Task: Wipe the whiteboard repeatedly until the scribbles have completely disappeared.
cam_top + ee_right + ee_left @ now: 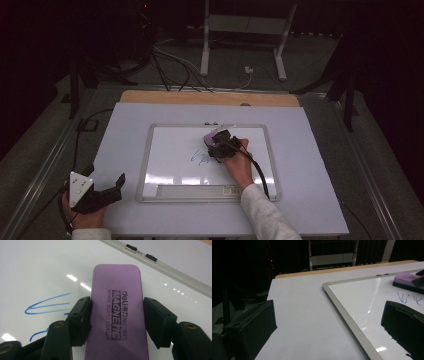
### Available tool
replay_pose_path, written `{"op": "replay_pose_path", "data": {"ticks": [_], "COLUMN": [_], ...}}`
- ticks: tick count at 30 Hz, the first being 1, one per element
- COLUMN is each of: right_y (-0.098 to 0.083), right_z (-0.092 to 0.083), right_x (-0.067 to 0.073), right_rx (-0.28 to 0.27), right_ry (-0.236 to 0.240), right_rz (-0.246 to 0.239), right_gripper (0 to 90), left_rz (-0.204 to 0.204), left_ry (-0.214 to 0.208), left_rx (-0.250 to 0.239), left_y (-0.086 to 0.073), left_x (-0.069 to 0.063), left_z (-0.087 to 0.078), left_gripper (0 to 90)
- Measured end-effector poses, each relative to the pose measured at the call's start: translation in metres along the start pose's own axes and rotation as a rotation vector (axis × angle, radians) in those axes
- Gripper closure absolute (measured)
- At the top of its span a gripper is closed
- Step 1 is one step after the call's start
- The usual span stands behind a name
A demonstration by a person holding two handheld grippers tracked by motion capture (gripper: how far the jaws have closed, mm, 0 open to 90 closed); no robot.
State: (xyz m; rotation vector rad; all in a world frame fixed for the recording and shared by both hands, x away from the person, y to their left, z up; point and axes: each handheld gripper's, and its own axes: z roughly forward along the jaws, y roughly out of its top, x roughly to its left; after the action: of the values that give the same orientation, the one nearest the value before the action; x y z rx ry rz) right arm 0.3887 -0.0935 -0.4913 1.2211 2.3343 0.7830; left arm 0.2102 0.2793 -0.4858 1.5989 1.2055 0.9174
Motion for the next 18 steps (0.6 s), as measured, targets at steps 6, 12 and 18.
{"op": "replay_pose_path", "data": {"ticks": [6, 12, 18], "right_y": [-0.002, 0.0, -0.001], "right_z": [-0.004, -0.001, -0.002], "right_x": [0.021, 0.009, 0.013], "right_rx": [-0.005, -0.001, 0.0], "right_ry": [0.084, 0.023, 0.065], "right_rz": [-0.057, -0.019, -0.008], "right_gripper": [41.4, 41.4, 41.5], "left_rz": [0.002, -0.001, 0.005], "left_ry": [0.001, 0.002, -0.001], "left_rx": [-0.003, -0.005, 0.001], "left_y": [0.0, 0.0, 0.0], "left_x": [-0.001, 0.0, -0.001], "left_z": [-0.001, -0.001, 0.0], "left_gripper": [0.5, 0.5, 0.5]}}
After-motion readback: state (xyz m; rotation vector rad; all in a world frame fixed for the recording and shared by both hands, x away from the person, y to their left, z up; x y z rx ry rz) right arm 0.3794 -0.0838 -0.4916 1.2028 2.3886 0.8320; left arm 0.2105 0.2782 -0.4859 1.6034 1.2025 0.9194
